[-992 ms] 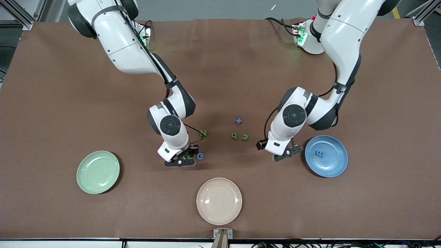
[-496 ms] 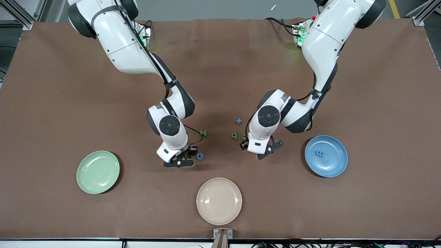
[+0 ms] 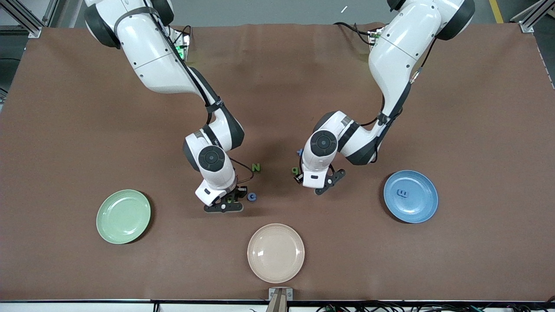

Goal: Sort upper and lower case letters into plates
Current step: 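Grasp the green n with the left gripper while the right gripper carries B, then release the green B onto the green plate with the right gripper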

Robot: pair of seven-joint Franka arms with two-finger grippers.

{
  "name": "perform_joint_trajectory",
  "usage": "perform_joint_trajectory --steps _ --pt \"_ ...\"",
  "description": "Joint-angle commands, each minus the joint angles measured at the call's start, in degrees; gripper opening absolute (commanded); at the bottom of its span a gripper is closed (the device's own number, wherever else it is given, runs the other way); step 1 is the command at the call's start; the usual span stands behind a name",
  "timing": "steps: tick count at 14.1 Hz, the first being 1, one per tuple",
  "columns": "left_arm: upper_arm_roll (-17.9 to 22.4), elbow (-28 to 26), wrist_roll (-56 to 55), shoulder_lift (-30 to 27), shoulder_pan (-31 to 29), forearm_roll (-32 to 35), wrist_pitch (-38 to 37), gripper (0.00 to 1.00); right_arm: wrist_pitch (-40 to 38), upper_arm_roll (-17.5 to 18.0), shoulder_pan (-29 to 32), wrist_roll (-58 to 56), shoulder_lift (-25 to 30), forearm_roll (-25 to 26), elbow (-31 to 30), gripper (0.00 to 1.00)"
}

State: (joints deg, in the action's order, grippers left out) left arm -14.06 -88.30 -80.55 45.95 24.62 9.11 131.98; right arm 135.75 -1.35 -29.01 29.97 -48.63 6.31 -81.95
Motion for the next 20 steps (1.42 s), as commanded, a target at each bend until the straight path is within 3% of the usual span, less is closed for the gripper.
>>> perform_joint_trajectory --steps 1,5,10,14,15,16,17,18,20 --pt "0.5 0.7 -4.3 1.0 0.4 1.2 -0.2 0.61 -6.9 -1.1 1.8 -1.4 1.6 2.0 3.7 0.04" --pt "0.7 0.5 -9.2 1.2 -0.1 1.2 -0.3 0.55 -18.5 -1.7 6.2 -14.0 3.6 2.5 8.2 0.05" --pt "0.7 0.1 -12.5 1.0 0.6 1.3 -0.8 0.53 -21.1 -2.7 18.2 -37.8 5.3 2.3 7.8 0.05" --pt "0.7 -0.1 -12.8 1.2 0.9 1.3 -0.8 0.36 -20.4 -2.5 23.5 -43.5 3.7 1.8 6.9 0.11" --pt "0.7 -0.1 -12.1 1.2 1.0 1.4 -0.8 0.22 -20.4 -2.5 23.5 -43.3 3.3 1.7 6.4 0.18" --pt "0.8 -0.4 -11.7 0.7 1.0 1.4 -0.8 0.03 -19.9 -2.5 23.5 -43.2 2.9 1.7 6.1 0.41" --pt "0.8 -0.4 -11.6 0.5 0.9 1.5 -1.1 0.0 -19.5 -2.5 23.5 -43.1 2.9 1.7 6.1 0.7" --pt "0.7 -0.2 -9.7 0.3 0.1 2.0 -1.4 0.0 -19.5 -2.5 23.5 -43.0 2.9 1.7 6.1 0.85" --pt "1.3 0.4 -4.7 -0.2 0.0 3.5 -2.1 0.0 -19.5 -2.5 23.0 -42.9 3.1 1.7 6.1 0.87"
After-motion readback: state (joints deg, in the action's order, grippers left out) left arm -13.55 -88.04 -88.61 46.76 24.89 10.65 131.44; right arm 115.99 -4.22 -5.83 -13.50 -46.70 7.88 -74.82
